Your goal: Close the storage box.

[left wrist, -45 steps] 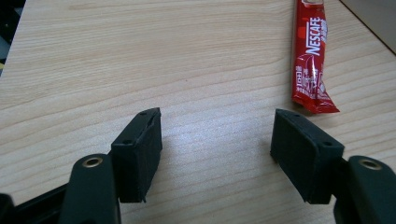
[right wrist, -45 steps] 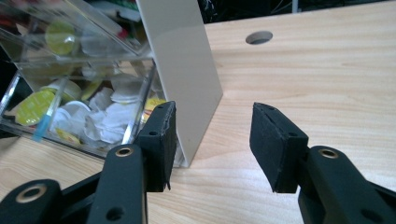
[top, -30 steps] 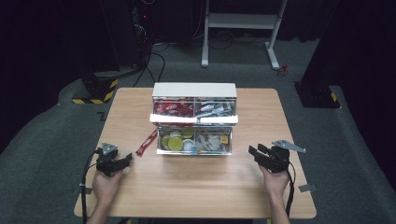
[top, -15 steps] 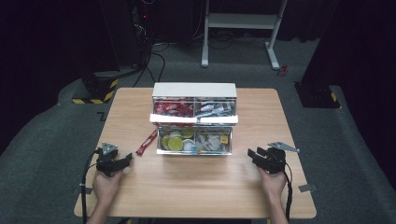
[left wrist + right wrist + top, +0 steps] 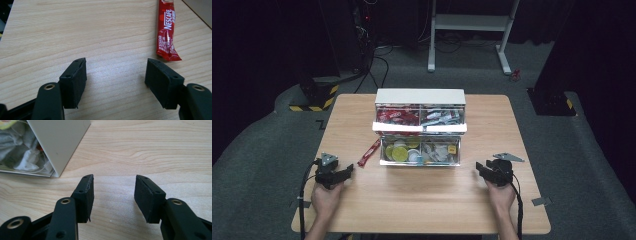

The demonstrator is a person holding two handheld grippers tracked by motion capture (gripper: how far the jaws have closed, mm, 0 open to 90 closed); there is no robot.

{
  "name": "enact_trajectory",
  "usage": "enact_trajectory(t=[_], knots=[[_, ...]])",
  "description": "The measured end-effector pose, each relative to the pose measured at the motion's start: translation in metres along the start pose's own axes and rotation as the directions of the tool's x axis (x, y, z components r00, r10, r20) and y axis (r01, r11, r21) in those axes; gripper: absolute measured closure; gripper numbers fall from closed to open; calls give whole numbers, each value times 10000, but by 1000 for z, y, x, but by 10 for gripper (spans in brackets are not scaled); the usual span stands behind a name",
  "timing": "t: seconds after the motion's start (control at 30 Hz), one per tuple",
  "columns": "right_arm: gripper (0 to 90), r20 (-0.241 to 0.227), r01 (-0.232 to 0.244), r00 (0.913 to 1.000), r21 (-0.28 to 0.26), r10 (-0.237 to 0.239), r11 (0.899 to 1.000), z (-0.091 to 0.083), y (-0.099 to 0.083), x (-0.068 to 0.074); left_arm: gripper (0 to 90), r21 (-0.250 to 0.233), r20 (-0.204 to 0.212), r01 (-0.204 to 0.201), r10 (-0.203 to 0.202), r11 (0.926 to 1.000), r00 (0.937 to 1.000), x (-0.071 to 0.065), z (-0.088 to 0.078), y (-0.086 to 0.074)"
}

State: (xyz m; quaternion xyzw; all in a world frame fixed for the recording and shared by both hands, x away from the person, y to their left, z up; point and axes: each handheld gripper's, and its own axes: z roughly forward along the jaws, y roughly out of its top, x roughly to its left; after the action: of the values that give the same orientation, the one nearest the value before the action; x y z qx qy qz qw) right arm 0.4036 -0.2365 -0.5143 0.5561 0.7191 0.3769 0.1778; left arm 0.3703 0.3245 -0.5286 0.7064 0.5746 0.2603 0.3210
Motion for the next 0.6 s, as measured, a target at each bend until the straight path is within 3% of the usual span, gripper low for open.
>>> enact_trajectory(t=[0.4, 0.6], knots=[[488, 361, 138, 9992, 90, -141, 9999, 8, -2, 2, 338, 3, 1, 1, -1, 10000, 10000, 0, 0, 0], [466, 734, 519, 9959, 44, -520, 9986, 11, -2, 6, 338, 4, 1, -3, 3, 10000, 10000, 0, 0, 0]])
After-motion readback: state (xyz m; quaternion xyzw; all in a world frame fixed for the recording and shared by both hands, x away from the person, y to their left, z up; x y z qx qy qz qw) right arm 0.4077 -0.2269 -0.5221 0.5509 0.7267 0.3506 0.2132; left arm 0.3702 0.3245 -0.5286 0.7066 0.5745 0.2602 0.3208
